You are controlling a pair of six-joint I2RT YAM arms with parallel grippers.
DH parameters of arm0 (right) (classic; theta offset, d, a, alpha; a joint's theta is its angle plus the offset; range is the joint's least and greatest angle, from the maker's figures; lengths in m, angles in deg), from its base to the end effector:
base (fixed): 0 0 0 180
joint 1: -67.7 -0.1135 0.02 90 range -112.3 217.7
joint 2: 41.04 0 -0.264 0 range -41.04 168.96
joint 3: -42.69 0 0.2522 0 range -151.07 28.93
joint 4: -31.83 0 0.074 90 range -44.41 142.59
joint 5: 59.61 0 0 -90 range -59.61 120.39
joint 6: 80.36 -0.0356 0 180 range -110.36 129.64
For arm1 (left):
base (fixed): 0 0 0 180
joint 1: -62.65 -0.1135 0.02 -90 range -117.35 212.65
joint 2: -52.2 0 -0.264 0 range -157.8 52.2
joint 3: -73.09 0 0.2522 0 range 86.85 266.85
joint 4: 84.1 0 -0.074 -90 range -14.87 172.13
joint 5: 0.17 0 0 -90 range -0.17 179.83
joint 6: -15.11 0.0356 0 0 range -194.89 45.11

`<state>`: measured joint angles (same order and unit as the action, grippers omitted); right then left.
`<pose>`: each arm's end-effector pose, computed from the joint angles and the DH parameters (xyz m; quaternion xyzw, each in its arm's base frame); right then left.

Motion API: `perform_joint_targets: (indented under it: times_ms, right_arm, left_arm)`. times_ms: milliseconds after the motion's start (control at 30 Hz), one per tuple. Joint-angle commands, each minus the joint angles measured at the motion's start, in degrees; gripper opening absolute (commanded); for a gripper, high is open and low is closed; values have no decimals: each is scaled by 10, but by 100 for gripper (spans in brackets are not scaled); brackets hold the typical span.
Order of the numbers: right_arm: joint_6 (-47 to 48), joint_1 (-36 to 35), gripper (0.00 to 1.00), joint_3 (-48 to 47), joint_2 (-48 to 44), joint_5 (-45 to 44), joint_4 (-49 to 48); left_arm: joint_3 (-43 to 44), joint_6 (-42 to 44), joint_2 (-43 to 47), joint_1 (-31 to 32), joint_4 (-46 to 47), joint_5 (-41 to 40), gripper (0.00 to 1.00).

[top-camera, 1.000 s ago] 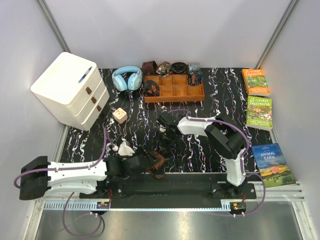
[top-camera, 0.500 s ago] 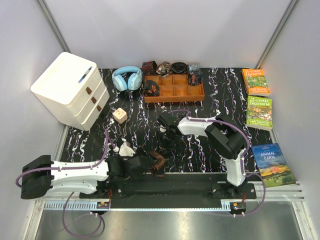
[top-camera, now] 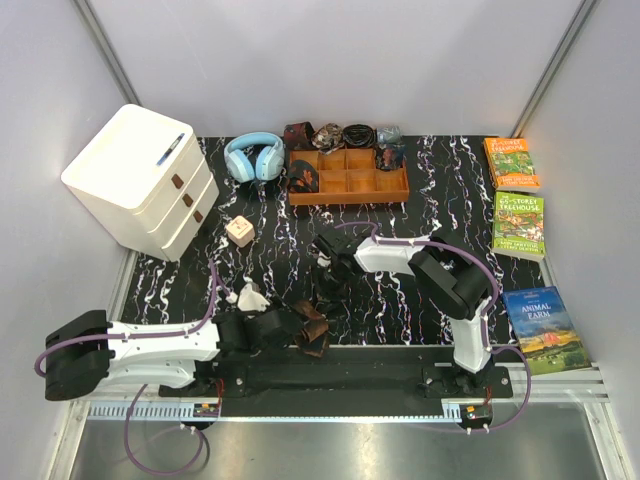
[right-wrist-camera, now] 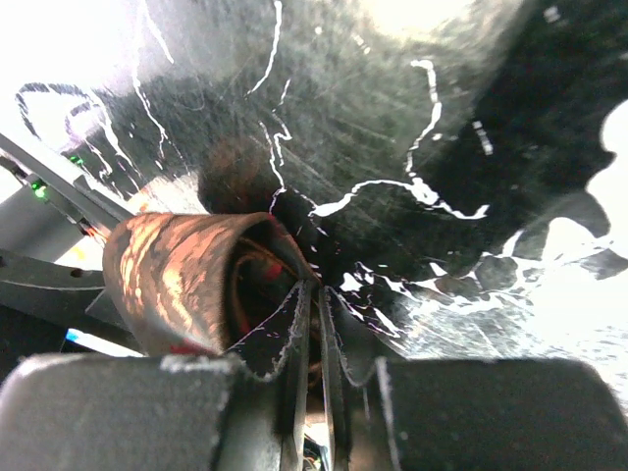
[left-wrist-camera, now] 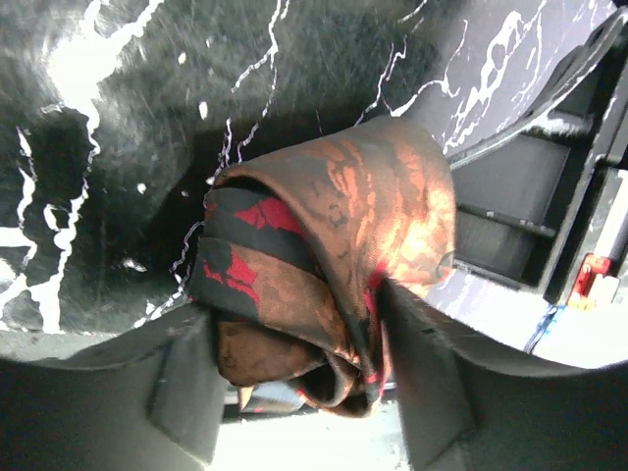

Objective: Roll the ties
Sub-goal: Pick up the tie at the center of the board.

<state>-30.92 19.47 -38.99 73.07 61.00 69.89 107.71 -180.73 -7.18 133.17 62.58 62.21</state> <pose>0.2367 0.2922 0.1206 0.1082 -0.9455 -0.3002 0.0652 0.0724 -0.1551 0.1455 -0.3458 0.8697 -0.2596 0.2379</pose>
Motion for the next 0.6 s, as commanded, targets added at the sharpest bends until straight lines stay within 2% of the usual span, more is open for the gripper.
perform_joint_targets:
  times_ms: [0, 100, 133, 200, 267, 367, 567]
  right_arm:
    - [3, -27, 15, 26, 13, -35, 6]
    - [3, -29, 15, 28, 16, -35, 5]
    - [3, -29, 15, 27, 16, -35, 6]
    - [4, -29, 15, 24, 19, -35, 6]
    - [5, -29, 15, 18, 20, -35, 8]
    - [14, -28, 15, 2, 28, -43, 20]
    - [33, 10, 13, -28, 35, -56, 45]
  left_arm:
    - [-14, 27, 0, -13, 24, -13, 54]
    - [-15, 44, 9, -16, 27, -12, 40]
    - [-15, 45, 12, -15, 27, -11, 33]
    - [-16, 47, 19, -15, 24, -11, 25]
    - [-17, 47, 28, -16, 15, -10, 10]
    - [-16, 55, 40, -15, 4, -12, 0]
    - [-12, 78, 60, -15, -4, -24, 0]
